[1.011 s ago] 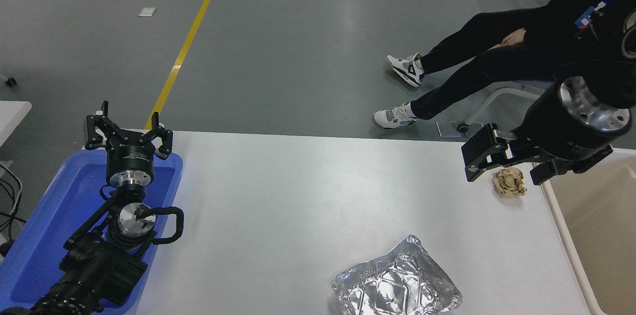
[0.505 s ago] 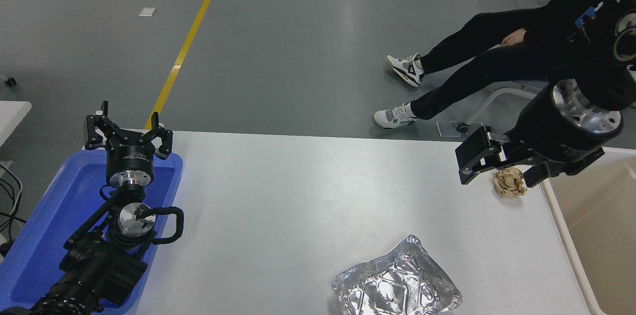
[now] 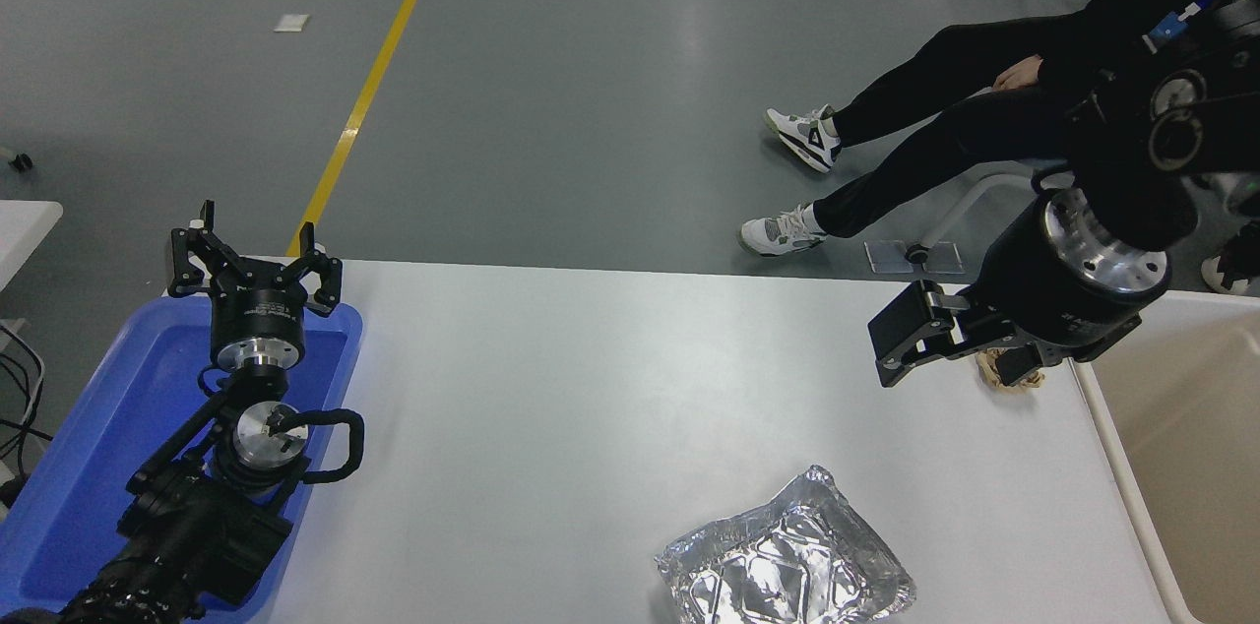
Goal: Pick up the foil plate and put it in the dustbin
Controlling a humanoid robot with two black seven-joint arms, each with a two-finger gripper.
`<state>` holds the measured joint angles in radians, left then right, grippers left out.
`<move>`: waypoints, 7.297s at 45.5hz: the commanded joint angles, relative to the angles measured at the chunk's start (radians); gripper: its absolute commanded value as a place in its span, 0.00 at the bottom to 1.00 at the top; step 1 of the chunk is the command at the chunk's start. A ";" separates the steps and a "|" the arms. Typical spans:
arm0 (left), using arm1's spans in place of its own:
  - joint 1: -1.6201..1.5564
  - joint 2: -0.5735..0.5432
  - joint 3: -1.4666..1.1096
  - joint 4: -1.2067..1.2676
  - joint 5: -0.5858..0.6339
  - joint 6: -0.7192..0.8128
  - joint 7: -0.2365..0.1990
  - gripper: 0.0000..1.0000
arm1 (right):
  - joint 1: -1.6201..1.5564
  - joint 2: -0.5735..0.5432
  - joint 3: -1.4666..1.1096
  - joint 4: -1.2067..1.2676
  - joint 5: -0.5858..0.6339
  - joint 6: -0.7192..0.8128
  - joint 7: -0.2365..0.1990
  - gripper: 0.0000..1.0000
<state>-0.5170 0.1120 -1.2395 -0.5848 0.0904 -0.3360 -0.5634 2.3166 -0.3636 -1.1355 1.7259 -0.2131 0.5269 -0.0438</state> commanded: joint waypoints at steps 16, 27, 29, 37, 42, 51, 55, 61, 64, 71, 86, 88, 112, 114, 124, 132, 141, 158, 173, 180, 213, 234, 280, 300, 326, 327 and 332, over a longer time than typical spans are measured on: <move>0.000 0.000 0.000 0.000 0.000 0.000 0.000 0.99 | -0.459 -0.123 0.140 -0.074 -0.518 -0.264 0.035 1.00; 0.000 0.000 0.000 0.000 0.000 0.000 0.000 0.99 | -0.675 -0.132 0.210 -0.196 -0.638 -0.283 0.028 1.00; 0.000 0.000 0.000 0.000 0.000 0.000 0.000 0.99 | -0.709 -0.133 0.221 -0.206 -0.641 -0.283 0.027 1.00; 0.000 0.000 0.000 0.000 0.000 0.000 -0.001 0.99 | -0.825 -0.136 0.272 -0.255 -0.643 -0.283 0.027 1.00; 0.000 0.000 0.000 0.000 0.000 0.000 0.000 0.99 | -0.882 -0.130 0.303 -0.289 -0.643 -0.284 0.027 1.00; 0.000 0.000 0.000 -0.001 0.000 0.000 0.000 0.99 | -0.930 -0.106 0.329 -0.333 -0.643 -0.306 0.027 1.00; 0.000 0.000 0.000 -0.001 0.000 0.000 0.000 0.99 | -0.934 -0.092 0.335 -0.348 -0.643 -0.307 0.027 1.00; 0.000 0.000 0.000 -0.001 0.000 0.000 -0.001 0.99 | -0.936 -0.066 0.341 -0.371 -0.641 -0.320 0.027 1.00; 0.000 0.000 0.000 0.000 0.000 0.000 0.000 0.99 | -0.941 -0.054 0.341 -0.376 -0.640 -0.332 0.027 1.00; 0.000 0.000 0.000 -0.001 0.000 0.000 0.000 0.99 | -0.953 -0.028 0.342 -0.405 -0.629 -0.344 0.027 1.00; 0.000 0.000 0.000 0.000 0.000 0.000 0.000 0.99 | -1.016 0.002 0.341 -0.479 -0.641 -0.352 0.031 0.98; 0.000 0.000 0.000 -0.001 0.000 0.000 0.000 0.99 | -1.023 0.002 0.341 -0.486 -0.641 -0.354 0.032 0.98; 0.000 0.000 0.000 -0.001 0.000 0.000 -0.001 0.99 | -1.108 0.023 0.339 -0.545 -0.643 -0.390 0.036 0.45; 0.000 0.000 0.000 0.000 0.000 0.000 0.000 0.99 | -1.106 0.023 0.339 -0.545 -0.644 -0.390 0.036 0.37; 0.000 0.000 0.000 0.000 0.000 0.000 0.000 0.99 | -1.099 0.020 0.339 -0.542 -0.666 -0.389 0.038 0.00; 0.000 0.000 0.000 -0.001 0.002 0.000 0.000 0.99 | -1.092 0.009 0.339 -0.537 -0.664 -0.389 0.036 0.00; 0.000 0.000 0.000 -0.001 0.000 0.000 0.000 0.99 | -1.063 -0.008 0.341 -0.529 -0.661 -0.389 0.036 0.00; 0.000 0.000 0.000 -0.001 0.002 0.000 0.000 0.99 | -0.846 -0.195 0.329 -0.313 -0.638 -0.321 0.036 0.00; 0.000 0.000 0.000 -0.001 0.002 0.000 0.000 0.99 | -0.458 -0.373 0.249 -0.108 -0.488 -0.107 0.036 0.00; 0.000 0.000 0.000 0.000 0.002 0.000 0.000 0.99 | -0.295 -0.434 0.221 -0.066 -0.450 -0.010 0.033 0.00; 0.000 0.000 0.000 0.000 0.002 0.000 0.000 0.99 | 0.012 -0.650 0.145 -0.129 -0.425 0.147 -0.016 0.00; 0.000 0.002 0.000 -0.001 0.002 0.000 0.000 0.99 | -0.196 -0.816 0.152 -0.572 -0.169 -0.086 -0.044 0.00; 0.000 0.002 0.000 0.000 0.000 0.000 0.000 0.99 | -1.711 -0.187 1.019 -1.735 0.359 -0.475 0.001 0.00; 0.000 0.000 0.000 0.000 0.000 0.000 -0.001 0.99 | -1.821 -0.120 1.060 -1.755 0.365 -0.493 0.013 0.00; 0.000 0.000 0.000 0.000 0.000 0.000 0.000 0.99 | -1.875 -0.066 1.120 -1.761 0.366 -0.510 0.030 0.00; 0.000 0.000 0.000 0.000 0.000 0.000 0.000 0.99 | -1.873 -0.064 1.120 -1.761 0.368 -0.512 0.030 0.00; 0.000 0.000 0.000 0.000 0.000 0.000 0.000 0.99 | -1.875 -0.061 1.123 -1.760 0.368 -0.521 0.030 0.03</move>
<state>-0.5170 0.1129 -1.2395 -0.5845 0.0905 -0.3359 -0.5634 0.4492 -0.4388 -0.0264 -0.0331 0.1539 0.0186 -0.0152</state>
